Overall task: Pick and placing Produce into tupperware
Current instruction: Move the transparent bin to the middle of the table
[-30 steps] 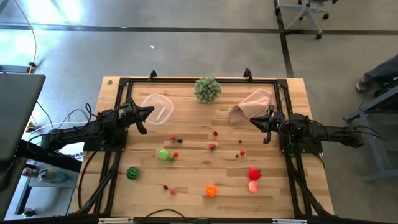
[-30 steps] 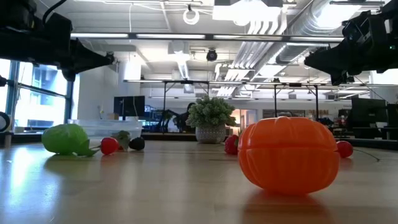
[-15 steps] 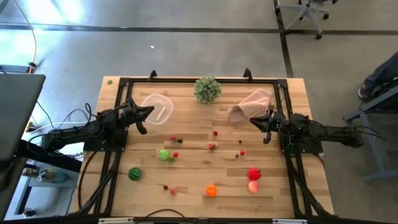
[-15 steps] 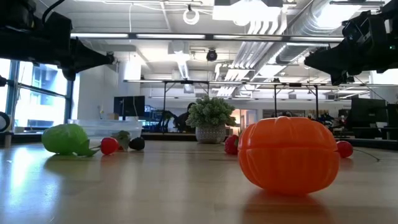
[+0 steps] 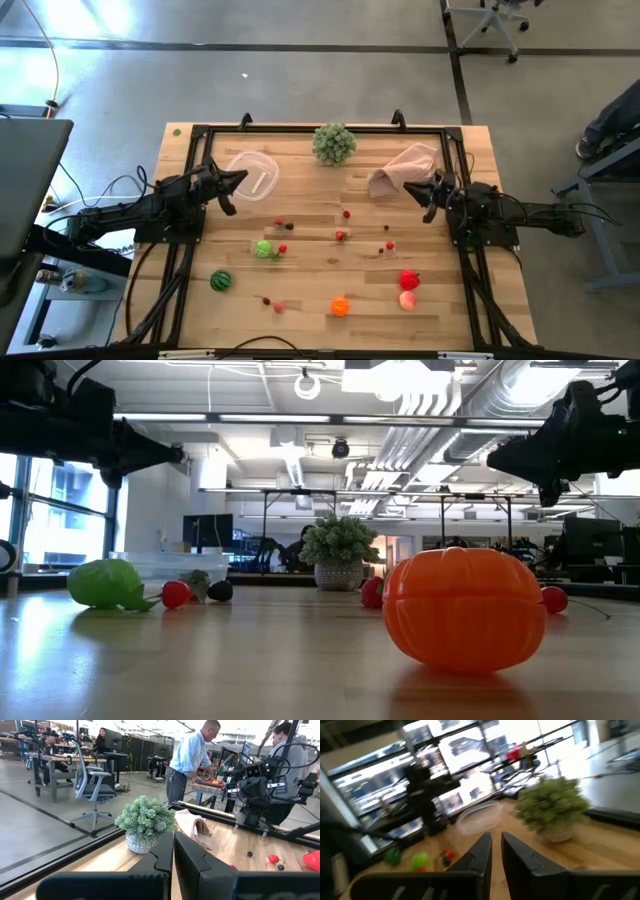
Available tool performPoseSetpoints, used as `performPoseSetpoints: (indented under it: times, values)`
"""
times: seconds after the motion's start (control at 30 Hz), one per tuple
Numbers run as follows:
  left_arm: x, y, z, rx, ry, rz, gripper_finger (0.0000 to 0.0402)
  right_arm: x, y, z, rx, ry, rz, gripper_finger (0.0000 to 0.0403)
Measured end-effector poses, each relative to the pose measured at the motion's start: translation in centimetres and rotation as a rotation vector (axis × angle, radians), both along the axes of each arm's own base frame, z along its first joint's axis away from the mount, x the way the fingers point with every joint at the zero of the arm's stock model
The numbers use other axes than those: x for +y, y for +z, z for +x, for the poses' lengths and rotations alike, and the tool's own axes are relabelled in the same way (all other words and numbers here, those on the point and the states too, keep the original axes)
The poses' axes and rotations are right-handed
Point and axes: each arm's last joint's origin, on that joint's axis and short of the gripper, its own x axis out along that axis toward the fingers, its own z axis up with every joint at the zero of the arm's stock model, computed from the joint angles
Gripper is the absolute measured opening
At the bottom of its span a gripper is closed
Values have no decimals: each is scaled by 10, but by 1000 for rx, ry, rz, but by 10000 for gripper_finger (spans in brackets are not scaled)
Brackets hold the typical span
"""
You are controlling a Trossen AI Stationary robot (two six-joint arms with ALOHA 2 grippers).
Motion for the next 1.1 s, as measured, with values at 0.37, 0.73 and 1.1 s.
performPoseSetpoints:
  times: [0.37, 0.73, 1.1]
  values:
    - [-6, 59, -8, -180, -86, 165, 5, -1, 4, -1, -55, -49, 27, 30]
    - [31, 120, 41, 422, 322, -176, 5, 0, 14, -1, -134, -3, -32, 30]
    - [145, 51, 88, 894, 198, -780, 5, 4, 11, 0, -119, 127, -7, 30]
